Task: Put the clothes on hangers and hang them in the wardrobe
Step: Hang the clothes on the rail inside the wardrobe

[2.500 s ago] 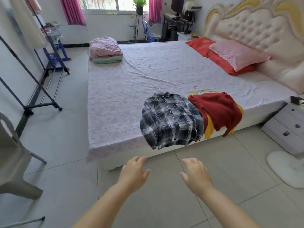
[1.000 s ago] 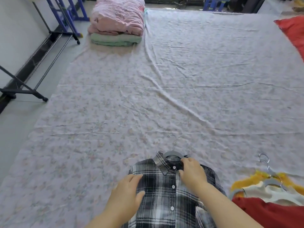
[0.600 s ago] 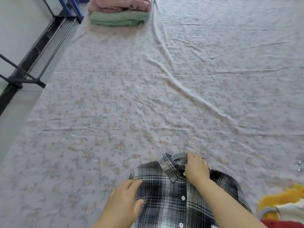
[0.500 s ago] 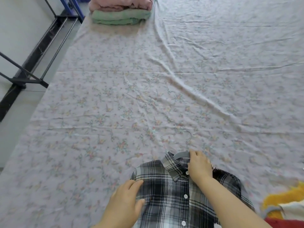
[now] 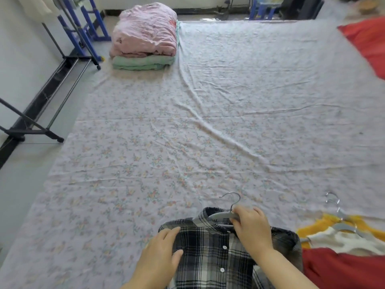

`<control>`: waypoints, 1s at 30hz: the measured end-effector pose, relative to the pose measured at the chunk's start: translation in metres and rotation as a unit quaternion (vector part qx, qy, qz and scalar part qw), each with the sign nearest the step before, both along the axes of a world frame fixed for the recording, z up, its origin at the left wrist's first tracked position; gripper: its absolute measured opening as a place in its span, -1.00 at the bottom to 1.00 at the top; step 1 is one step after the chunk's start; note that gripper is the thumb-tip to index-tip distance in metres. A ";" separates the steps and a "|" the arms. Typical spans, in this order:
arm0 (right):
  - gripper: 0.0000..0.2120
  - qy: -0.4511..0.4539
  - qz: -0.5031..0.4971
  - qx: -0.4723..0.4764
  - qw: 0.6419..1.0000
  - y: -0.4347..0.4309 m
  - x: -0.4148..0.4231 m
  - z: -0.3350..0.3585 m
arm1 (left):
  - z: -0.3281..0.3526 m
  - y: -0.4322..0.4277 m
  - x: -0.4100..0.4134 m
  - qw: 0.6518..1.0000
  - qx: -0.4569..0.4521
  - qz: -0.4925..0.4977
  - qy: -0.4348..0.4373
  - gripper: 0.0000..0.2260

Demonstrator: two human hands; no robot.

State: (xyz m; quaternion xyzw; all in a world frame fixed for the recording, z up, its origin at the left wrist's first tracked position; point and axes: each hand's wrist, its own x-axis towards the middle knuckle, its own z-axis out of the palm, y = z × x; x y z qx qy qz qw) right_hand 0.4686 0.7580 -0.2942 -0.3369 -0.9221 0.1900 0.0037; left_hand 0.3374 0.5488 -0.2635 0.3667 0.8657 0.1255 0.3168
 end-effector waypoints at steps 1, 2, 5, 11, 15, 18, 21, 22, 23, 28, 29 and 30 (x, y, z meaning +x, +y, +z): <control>-0.98 0.010 -0.009 0.003 1.000 -0.009 0.005 0.019 | 0.009 -0.002 0.003 1.000 0.008 -0.003 0.012 -0.49; -0.95 0.023 -0.018 0.010 1.000 -0.017 0.009 0.038 | 0.019 -0.005 0.006 0.999 0.021 -0.005 0.027 -0.48; -0.76 0.071 -0.036 0.053 0.995 -0.048 0.027 0.092 | 0.048 -0.017 0.013 0.995 0.053 -0.005 0.079 -0.48; -0.59 0.138 -0.093 0.163 0.972 -0.125 0.069 0.187 | 0.097 -0.060 0.025 0.974 0.201 -0.047 0.089 -0.57; -0.57 0.141 -0.149 0.217 0.954 -0.198 0.109 0.233 | 0.126 -0.091 0.041 0.941 0.293 -0.153 0.077 -0.63; -0.60 0.138 -0.222 0.231 0.937 -0.257 0.143 0.256 | 0.152 -0.116 0.063 0.918 0.322 -0.230 0.042 -0.66; -0.62 0.145 -0.303 0.249 0.909 -0.314 0.178 0.277 | 0.177 -0.135 0.089 0.881 0.365 -0.301 0.025 -0.68; -0.62 0.142 -0.331 0.255 0.897 -0.333 0.190 0.284 | 0.185 -0.141 0.100 0.864 0.388 -0.319 0.028 -0.67; -0.62 0.136 -0.357 0.266 0.885 -0.352 0.202 0.292 | 0.193 -0.147 0.113 0.843 0.417 -0.338 0.028 -0.68; -0.62 0.082 -0.486 0.333 0.804 -0.452 0.263 0.327 | 0.226 -0.177 0.184 0.756 0.489 -0.434 -0.016 -0.75; -0.63 0.070 -0.511 0.344 0.785 -0.474 0.276 0.332 | 0.232 -0.186 0.201 0.737 0.501 -0.453 -0.028 -0.76; -0.65 0.059 -0.537 0.349 0.766 -0.497 0.290 0.335 | 0.239 -0.196 0.219 0.715 0.512 -0.474 -0.039 -0.74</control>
